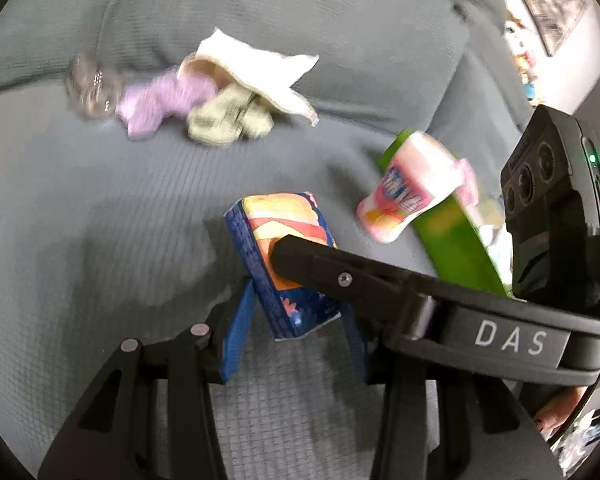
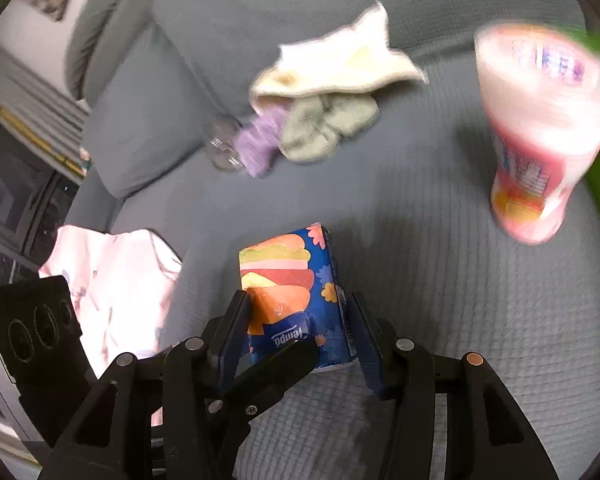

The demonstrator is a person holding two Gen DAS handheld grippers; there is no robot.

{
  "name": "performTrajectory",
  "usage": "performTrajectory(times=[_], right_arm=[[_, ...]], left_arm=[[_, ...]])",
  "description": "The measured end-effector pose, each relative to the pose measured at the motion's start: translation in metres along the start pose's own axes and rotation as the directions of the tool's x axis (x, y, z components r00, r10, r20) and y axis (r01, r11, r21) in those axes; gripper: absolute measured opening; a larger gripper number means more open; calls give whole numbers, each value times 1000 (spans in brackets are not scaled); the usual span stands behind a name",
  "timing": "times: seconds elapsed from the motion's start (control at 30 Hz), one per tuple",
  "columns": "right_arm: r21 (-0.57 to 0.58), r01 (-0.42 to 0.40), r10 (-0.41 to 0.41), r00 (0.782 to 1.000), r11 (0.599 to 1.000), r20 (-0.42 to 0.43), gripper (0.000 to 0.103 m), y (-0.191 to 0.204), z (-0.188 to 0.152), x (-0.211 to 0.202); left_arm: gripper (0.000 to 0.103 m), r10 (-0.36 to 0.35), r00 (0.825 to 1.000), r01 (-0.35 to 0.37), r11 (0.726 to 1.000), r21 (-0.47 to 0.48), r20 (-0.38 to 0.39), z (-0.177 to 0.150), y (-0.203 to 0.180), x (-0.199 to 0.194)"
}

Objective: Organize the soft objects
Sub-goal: 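Lift the tissue pack with the right gripper and carry it over the box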

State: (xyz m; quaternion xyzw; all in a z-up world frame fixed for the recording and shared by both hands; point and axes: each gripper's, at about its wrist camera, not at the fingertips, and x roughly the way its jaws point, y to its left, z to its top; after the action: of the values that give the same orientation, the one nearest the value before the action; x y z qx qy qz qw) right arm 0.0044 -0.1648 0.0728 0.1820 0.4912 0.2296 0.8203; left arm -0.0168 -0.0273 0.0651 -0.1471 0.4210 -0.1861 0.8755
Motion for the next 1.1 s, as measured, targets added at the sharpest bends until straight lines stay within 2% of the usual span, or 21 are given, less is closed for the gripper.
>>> performTrajectory(times=[0.17,0.27,0.43,0.63,0.8,0.97,1.1], right_arm=[[-85,-6,19,989,996,149,53,13,5,-49],[-117,-2,27,977,993,211,53,10,6,-80],[-103,12,25,937,995,348,53,-3,3,-131],[-22,13,-1,890,1000,457,53,-35,-4,-175],[71,22,-55,858,997,510,53,-63,-9,-197],[168,9,-98,845,986,525,52,-97,-17,-210],[219,9,-125,845,976,520,52,-117,-20,-212]], left_arm=[[40,-23,988,11,997,82,154,7,-33,-26],[40,-43,979,12,988,154,201,14,-63,-35],[40,-97,963,30,966,258,251,21,-113,-38],[40,-156,958,60,930,362,241,26,-158,-21],[40,-201,962,107,899,424,184,30,-190,1],[39,-224,967,146,879,454,123,31,-214,24],[39,-223,972,160,864,477,77,29,-228,37]])
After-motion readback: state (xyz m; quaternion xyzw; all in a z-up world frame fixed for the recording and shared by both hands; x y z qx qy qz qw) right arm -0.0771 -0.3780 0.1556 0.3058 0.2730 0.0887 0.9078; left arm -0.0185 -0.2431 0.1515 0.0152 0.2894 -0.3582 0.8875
